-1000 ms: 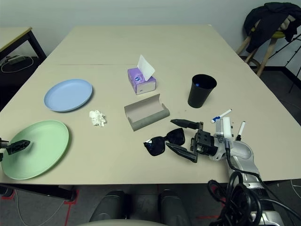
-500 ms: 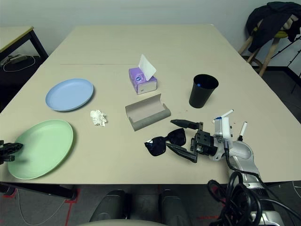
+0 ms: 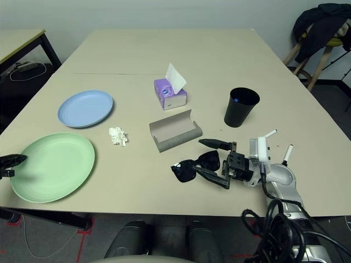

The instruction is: Organize and tidy the items on the table.

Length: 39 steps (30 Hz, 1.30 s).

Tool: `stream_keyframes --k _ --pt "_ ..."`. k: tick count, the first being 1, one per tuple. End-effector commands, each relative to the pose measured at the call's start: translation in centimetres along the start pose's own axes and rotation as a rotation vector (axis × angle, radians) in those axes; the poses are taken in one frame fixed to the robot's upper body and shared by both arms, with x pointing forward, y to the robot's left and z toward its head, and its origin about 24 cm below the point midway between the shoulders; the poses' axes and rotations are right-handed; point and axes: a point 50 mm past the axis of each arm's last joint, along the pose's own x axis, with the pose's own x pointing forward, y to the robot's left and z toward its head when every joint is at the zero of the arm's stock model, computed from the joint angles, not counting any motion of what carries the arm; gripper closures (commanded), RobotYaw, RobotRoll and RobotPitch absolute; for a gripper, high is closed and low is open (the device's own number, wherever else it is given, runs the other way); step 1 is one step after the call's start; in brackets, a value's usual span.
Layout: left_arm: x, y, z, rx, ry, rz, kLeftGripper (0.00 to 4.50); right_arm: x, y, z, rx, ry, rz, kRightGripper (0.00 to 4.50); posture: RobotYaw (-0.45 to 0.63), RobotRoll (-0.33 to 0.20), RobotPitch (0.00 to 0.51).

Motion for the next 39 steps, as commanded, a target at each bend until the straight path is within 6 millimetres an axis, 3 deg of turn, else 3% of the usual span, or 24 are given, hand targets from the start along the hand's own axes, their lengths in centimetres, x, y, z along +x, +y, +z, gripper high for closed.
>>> stream_keyframes --k 1,4,6,10,17,24,39 --pt "-0.8 -0.6 2.6 -0.029 -0.112 -0.04 4.48 -0.1 0.0 -0.2 0.004 0.013 0.001 0.0 0.07 0.0 0.059" --pt "-1.2 -0.3 5.3 -0.117 -0.273 -0.032 4.48 -0.1 0.0 -0.2 0.004 0.014 -0.001 0.0 0.07 0.0 0.059" --pt "-0.9 0.1 5.9 -0.134 -0.31 0.014 4.48 -0.1 0.0 -0.2 0.004 0.014 -0.002 0.0 0.07 0.0 0.059" --pt "0.5 0.5 6.2 -0.165 -0.35 0.11 4.48 -0.1 0.1 -0.3 0.003 0.014 -0.004 0.0 0.06 0.0 0.057" --pt "4.7 -1.9 6.8 -0.14 -0.386 0.225 4.48 0.0 0.2 -0.2 0.003 0.013 -0.004 0.0 0.06 0.0 0.057" --pt "7.8 -1.8 8.2 -0.172 -0.365 0.378 4.48 -0.2 0.0 0.1 -0.006 0.02 -0.007 0.0 0.04 0.0 0.054" --pt "9.8 -1.5 8.2 -0.163 -0.307 0.581 4.48 -0.1 0.8 -0.1 0.005 0.016 -0.025 0.0 0.02 0.0 0.059"
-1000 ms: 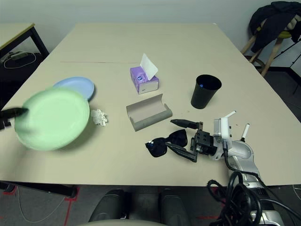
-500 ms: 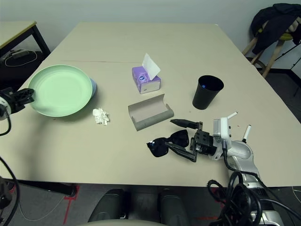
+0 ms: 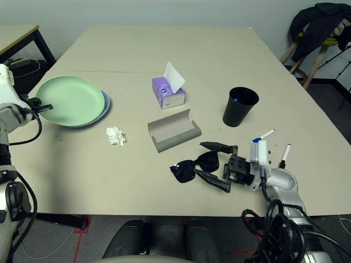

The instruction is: Organize and tidy the items on the table.

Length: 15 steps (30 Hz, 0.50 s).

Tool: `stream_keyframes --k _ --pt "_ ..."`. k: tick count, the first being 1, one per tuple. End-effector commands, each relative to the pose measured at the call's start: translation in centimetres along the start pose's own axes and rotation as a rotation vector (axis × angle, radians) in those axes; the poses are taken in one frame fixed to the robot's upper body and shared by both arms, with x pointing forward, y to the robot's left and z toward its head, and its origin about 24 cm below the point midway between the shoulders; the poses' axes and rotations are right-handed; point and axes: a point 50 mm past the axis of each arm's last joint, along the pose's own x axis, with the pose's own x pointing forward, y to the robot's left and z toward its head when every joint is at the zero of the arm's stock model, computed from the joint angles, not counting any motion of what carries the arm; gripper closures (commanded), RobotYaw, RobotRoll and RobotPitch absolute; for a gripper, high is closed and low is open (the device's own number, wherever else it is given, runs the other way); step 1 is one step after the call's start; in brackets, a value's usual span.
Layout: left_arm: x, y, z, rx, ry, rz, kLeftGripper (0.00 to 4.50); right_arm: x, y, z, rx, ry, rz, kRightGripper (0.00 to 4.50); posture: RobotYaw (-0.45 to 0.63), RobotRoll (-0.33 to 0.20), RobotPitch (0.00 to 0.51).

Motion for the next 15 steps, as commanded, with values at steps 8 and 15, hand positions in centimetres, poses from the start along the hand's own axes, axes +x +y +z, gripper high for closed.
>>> stream_keyframes --k 8,15 --pt "0.4 -0.9 0.3 0.032 -0.044 0.005 1.85 0.2 0.2 0.1 0.0 0.0 0.004 0.0 0.02 0.0 0.058" --pt "-0.9 -1.9 1.7 -0.033 -0.125 -0.213 0.02 0.1 0.1 0.2 -0.003 -0.003 0.0 0.0 0.02 0.0 0.058"
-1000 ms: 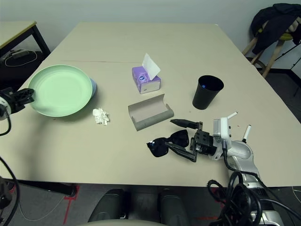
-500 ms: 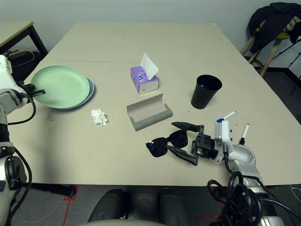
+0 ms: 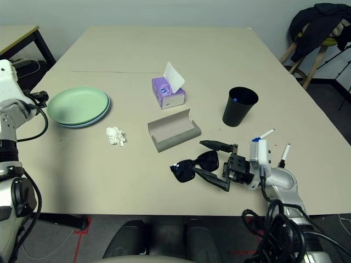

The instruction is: Organize and tidy the items on the table.

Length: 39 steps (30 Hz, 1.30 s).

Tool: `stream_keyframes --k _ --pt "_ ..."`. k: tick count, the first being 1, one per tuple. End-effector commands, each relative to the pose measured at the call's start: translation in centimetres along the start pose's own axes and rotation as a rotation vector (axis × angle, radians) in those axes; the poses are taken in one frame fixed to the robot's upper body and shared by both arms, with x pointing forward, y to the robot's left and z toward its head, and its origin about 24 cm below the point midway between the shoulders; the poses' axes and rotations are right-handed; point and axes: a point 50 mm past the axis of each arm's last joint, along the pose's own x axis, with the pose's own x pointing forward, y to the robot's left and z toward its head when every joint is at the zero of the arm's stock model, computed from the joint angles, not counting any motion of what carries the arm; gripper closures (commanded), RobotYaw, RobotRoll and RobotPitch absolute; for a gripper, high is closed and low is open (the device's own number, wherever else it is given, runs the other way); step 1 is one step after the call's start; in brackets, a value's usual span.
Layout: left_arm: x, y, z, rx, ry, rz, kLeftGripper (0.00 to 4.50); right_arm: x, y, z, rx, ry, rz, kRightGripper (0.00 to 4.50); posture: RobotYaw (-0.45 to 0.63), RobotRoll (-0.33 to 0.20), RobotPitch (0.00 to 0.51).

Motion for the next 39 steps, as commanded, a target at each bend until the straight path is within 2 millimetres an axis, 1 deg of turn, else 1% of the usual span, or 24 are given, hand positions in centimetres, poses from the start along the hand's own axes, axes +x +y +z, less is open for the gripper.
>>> stream_keyframes --k 1,4,9,12,16,19,21,25,28,29,31,35,39 --pt "-1.1 -1.1 1.0 -0.042 -0.054 -0.19 0.02 0.0 0.1 0.1 -0.002 0.0 0.003 0.0 0.02 0.0 0.058" --pt "-2.9 -1.9 0.5 0.0 -0.043 -0.359 0.02 0.1 0.0 0.1 -0.004 -0.008 0.008 0.0 0.03 0.0 0.059" --pt "-5.4 -2.5 -1.7 0.04 0.043 -0.542 0.02 0.3 -0.2 0.3 0.0 -0.041 -0.006 0.0 0.03 0.0 0.06" --pt "-6.9 -2.4 -4.0 0.082 0.104 -0.576 0.02 0.2 -0.1 0.3 0.013 -0.044 -0.013 0.0 0.03 0.0 0.061" --pt "-8.3 -2.8 -6.3 0.122 0.147 -0.615 0.02 0.0 0.1 0.2 0.023 -0.039 -0.014 0.0 0.03 0.0 0.065" --pt "-8.8 -3.3 -7.6 0.224 0.163 -0.64 0.02 0.0 0.2 0.2 0.027 -0.034 -0.01 0.0 0.04 0.0 0.068" --pt "-9.0 -3.9 -8.2 0.262 0.165 -0.671 0.02 0.0 0.1 0.2 0.028 -0.035 -0.011 0.0 0.04 0.0 0.07" --pt "-8.7 -4.9 -9.0 0.365 0.12 -0.692 0.02 0.0 -0.2 0.4 0.031 -0.054 -0.05 0.0 0.04 0.0 0.069" --pt "-8.5 -5.7 -10.8 0.502 0.157 -0.725 0.02 0.0 0.0 0.5 0.049 -0.062 -0.064 0.0 0.03 0.0 0.069" --pt "-8.5 -6.0 -11.3 0.518 0.17 -0.74 0.02 0.0 0.1 0.4 0.049 -0.059 -0.064 0.0 0.03 0.0 0.069" --pt "-8.6 -6.4 -11.8 0.524 0.179 -0.756 0.02 -0.1 0.2 0.4 0.048 -0.056 -0.065 0.0 0.02 0.0 0.068" --pt "-8.2 -7.8 -12.3 0.527 0.161 -0.784 0.02 -0.1 0.3 0.4 0.048 -0.052 -0.068 0.0 0.01 0.0 0.068" --pt "-7.6 -8.3 -12.4 0.516 0.148 -0.776 0.02 -0.1 0.5 0.3 0.041 -0.041 -0.06 0.0 0.01 0.0 0.068"
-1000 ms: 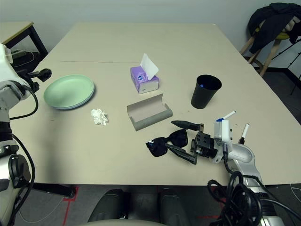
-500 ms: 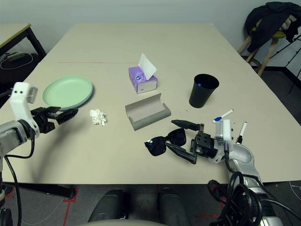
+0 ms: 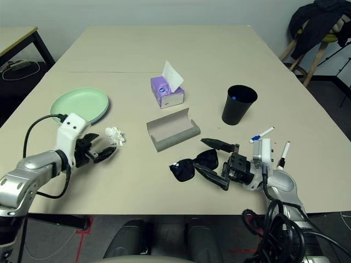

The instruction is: Organize and tidy the items on the table.

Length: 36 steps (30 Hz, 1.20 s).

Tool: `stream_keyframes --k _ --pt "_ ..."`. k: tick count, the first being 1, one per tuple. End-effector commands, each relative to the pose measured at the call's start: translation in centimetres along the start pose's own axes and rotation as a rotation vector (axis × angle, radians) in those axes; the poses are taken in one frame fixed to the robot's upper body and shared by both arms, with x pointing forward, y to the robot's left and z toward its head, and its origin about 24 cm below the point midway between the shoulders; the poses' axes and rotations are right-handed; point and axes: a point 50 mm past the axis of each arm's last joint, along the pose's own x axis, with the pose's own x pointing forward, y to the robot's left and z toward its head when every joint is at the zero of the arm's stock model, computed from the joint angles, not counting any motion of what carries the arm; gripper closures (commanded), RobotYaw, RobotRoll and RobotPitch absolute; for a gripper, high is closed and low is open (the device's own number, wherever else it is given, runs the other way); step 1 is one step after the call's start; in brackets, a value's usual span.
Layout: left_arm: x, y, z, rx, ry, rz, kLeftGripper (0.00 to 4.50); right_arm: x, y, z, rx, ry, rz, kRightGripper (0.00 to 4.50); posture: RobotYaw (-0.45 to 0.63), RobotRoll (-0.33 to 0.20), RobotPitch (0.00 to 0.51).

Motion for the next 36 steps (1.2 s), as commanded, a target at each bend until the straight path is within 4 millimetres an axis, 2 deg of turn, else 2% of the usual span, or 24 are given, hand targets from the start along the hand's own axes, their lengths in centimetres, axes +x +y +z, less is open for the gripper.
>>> stream_keyframes --k 1,5,8,15,18,22,25,27,29,31,36 --pt "0.8 0.1 0.1 0.012 -0.002 0.014 0.02 -0.1 0.2 0.2 -0.018 0.005 0.004 0.0 0.01 0.0 0.068" --pt "1.7 0.7 0.7 -0.024 -0.035 0.077 0.02 -0.1 0.2 0.1 -0.023 0.007 0.001 0.0 0.0 0.0 0.069" --pt "2.2 1.3 0.2 -0.028 -0.007 0.129 0.6 -0.1 0.3 0.1 -0.025 0.011 0.0 0.0 0.0 0.0 0.07" --pt "2.4 1.0 -0.9 -0.022 0.025 0.123 3.29 -0.2 0.3 0.0 -0.032 0.02 -0.004 0.0 -0.01 0.0 0.072" --pt "2.0 0.9 0.2 -0.024 -0.008 0.101 4.39 -0.2 0.4 0.0 -0.031 0.022 -0.007 0.0 -0.01 0.0 0.072" --pt "0.9 1.4 3.5 -0.043 -0.102 0.054 4.48 -0.3 0.4 0.0 -0.027 0.023 -0.006 0.0 0.0 0.0 0.076" --pt "-0.4 2.5 7.0 -0.11 -0.219 0.039 4.48 -0.2 0.3 -0.1 -0.025 0.021 -0.004 0.0 0.0 0.0 0.076" --pt "-1.0 3.6 8.6 -0.141 -0.277 0.084 4.48 -0.1 0.3 -0.1 -0.025 0.021 -0.002 0.0 0.01 0.0 0.076" --pt "-1.1 5.8 9.6 -0.151 -0.301 0.226 4.48 0.0 0.2 -0.1 -0.024 0.02 0.001 0.0 0.01 0.0 0.076" --pt "-0.8 7.7 9.4 -0.125 -0.266 0.345 4.48 0.1 0.2 -0.2 -0.024 0.017 0.002 0.0 0.01 0.0 0.076" --pt "1.0 11.2 6.3 -0.028 -0.064 0.567 4.48 0.4 0.1 -0.2 -0.026 0.011 0.005 0.0 0.01 0.0 0.068"
